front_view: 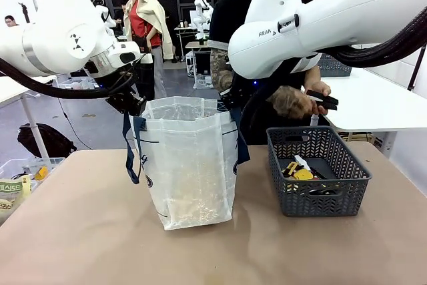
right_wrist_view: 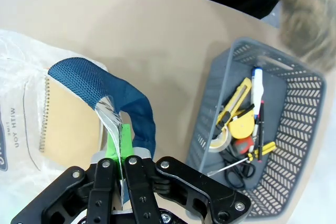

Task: Transfer purchased items from the store into the shopping bag.
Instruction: Move the Reusable shopping bag to the right side of the table.

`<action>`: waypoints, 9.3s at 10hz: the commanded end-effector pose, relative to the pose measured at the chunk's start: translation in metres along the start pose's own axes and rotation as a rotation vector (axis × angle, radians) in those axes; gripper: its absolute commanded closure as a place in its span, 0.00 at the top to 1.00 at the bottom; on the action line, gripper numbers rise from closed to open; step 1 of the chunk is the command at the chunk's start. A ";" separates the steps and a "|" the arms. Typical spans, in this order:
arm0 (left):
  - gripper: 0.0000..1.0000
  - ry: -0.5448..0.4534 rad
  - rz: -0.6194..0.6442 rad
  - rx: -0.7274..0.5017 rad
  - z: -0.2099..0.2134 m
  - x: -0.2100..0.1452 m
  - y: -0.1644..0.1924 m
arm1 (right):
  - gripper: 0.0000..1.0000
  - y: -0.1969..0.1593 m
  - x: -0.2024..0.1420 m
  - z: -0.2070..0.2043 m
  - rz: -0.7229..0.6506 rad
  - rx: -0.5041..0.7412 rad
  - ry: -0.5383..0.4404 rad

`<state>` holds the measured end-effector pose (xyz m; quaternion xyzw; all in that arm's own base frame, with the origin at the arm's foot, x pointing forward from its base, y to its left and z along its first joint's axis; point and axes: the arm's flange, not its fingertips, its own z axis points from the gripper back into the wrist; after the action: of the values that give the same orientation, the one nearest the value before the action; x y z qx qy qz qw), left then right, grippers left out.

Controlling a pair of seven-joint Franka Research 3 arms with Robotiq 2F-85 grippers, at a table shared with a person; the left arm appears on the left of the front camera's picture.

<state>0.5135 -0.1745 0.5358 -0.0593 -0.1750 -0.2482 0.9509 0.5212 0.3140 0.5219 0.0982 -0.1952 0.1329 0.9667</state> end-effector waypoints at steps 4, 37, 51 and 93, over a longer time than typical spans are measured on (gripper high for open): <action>0.00 0.006 0.015 -0.002 0.002 -0.002 0.000 | 0.00 -0.002 -0.003 0.000 -0.011 0.009 0.002; 0.00 0.006 0.015 -0.002 0.002 -0.002 0.000 | 0.00 -0.002 -0.003 0.000 -0.011 0.009 0.002; 0.00 0.006 0.015 -0.002 0.002 -0.002 0.000 | 0.00 -0.002 -0.003 0.000 -0.011 0.009 0.002; 0.00 0.006 0.015 -0.002 0.002 -0.002 0.000 | 0.00 -0.002 -0.003 0.000 -0.011 0.009 0.002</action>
<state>0.5134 -0.1745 0.5356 -0.0593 -0.1743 -0.2482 0.9510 0.5211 0.3140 0.5223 0.0983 -0.1956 0.1329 0.9667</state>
